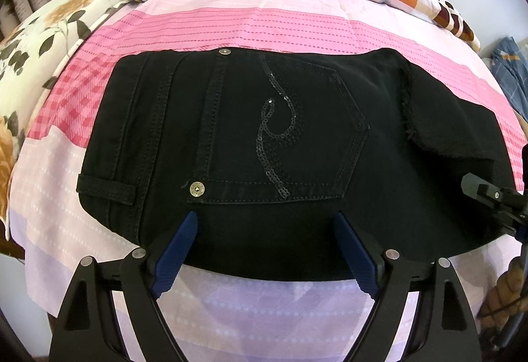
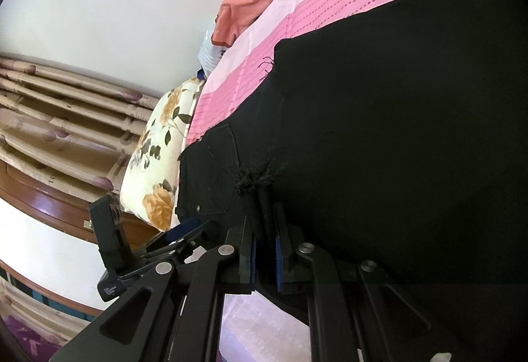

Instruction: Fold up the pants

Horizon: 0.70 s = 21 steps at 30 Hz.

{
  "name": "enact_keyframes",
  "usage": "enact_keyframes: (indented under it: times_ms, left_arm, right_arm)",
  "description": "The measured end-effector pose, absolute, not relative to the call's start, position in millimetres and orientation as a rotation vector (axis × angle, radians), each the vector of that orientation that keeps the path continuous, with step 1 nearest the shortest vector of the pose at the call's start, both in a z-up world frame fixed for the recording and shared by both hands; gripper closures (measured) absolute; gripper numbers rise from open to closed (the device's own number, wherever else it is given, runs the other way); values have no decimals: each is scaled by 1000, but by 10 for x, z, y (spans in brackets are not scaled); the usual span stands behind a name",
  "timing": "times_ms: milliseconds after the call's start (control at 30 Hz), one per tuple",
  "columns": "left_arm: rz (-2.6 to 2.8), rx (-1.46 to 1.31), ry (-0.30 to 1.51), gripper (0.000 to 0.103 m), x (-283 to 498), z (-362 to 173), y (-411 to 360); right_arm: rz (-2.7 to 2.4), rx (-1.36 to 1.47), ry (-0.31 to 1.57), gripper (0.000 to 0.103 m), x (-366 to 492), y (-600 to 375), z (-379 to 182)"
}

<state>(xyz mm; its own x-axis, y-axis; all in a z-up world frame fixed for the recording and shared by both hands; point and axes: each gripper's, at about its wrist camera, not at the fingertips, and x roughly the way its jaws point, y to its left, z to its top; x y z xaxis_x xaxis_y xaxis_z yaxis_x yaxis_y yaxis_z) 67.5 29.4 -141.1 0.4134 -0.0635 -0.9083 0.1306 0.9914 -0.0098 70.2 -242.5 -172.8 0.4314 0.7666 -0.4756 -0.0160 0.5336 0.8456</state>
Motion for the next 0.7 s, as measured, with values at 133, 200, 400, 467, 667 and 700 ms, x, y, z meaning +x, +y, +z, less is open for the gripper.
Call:
enact_keyframes:
  times_ms: [133, 200, 400, 467, 667, 700]
  left_arm:
    - [-121, 65, 1140, 18, 677, -1411, 289]
    - [-121, 65, 1140, 18, 673, -1410, 288]
    - [-120, 62, 1144, 18, 673, -1413, 288]
    - [-120, 66, 1144, 17, 674, -1416, 288]
    - [-122, 80, 1149, 17, 671, -1425, 295]
    - [-123, 78, 1151, 17, 674, -1421, 301]
  right_arm:
    - [583, 852, 1028, 88, 712, -2368, -1716]
    - [603, 850, 1029, 84, 712, -2351, -1701]
    - [709, 884, 1034, 66, 713, -2297, -1670]
    - [755, 897, 1035, 62, 709, -2254, -1666]
    - [875, 1146, 1032, 60, 709, -2359, -1815]
    - [868, 1226, 1017, 60, 702, -2467, -1856]
